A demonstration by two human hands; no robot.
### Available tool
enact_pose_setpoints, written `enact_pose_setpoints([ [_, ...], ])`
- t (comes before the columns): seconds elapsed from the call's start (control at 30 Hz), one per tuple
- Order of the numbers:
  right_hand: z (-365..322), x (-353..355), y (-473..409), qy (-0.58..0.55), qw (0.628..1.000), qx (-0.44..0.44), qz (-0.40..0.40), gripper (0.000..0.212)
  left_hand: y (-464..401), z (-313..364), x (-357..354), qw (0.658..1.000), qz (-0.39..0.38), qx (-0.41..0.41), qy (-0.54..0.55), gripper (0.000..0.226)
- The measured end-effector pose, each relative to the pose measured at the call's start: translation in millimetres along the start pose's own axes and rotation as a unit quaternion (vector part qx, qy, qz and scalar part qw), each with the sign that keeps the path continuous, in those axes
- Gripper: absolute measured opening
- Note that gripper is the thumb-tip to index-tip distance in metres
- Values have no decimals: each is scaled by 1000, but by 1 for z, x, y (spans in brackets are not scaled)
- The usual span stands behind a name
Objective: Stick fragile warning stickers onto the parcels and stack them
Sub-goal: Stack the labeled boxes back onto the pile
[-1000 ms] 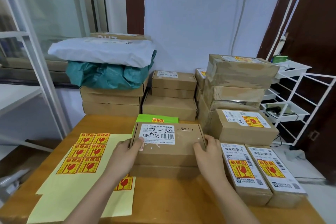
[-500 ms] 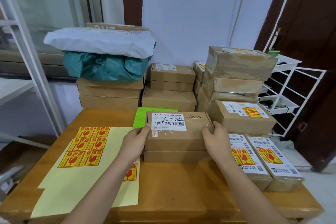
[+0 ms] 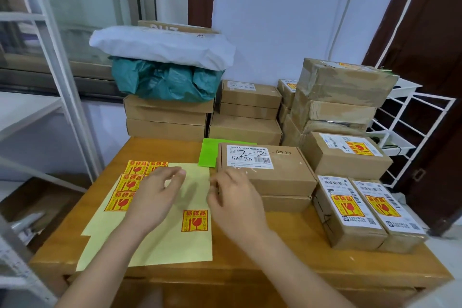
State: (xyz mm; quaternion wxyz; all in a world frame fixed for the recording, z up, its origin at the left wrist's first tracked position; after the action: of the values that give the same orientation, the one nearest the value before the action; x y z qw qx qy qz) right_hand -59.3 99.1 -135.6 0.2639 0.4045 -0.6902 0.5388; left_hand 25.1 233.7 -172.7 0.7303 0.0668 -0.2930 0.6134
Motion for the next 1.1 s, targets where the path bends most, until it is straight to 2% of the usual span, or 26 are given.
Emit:
enact_pose_setpoints([
  [0.13, -35, -16, -5, -42, 997, 58, 27, 27, 1, -40, 43, 992, 36, -2, -125, 31],
  [0.23, -45, -39, -13, -139, 988, 28, -61, 25, -3, -70, 61, 981, 35, 7, -189, 29],
  [0.4, -43, -93, -38, -141, 976, 4, -166, 36, -9, -79, 54, 972, 9, -21, -233, 32],
  [0.57, -37, -136, -38, -96, 971, -4, -220, 45, -5, -88, 42, 971, -20, -31, -236, 36],
  [0.77, -32, -146, -33, -98, 977, 7, -190, 39, -5, -88, 41, 974, -10, -48, -223, 28],
  [1.1, -34, -145, -31, -110, 975, 22, -189, 34, -5, -89, 45, 986, 4, -56, -159, 12],
])
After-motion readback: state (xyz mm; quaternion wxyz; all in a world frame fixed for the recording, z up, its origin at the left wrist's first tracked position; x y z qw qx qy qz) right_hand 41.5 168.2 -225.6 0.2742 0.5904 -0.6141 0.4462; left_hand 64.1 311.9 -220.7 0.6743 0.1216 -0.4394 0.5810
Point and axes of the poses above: each hand's wrist, its own y-axis away from the middle knuckle, its own x-axis out of the back of the hand, z = x × y, the point moved 7 cm from there along -y, towards the middle knuckle, and after that the axes turned 5 degrees about y, right-handed, at the moved point
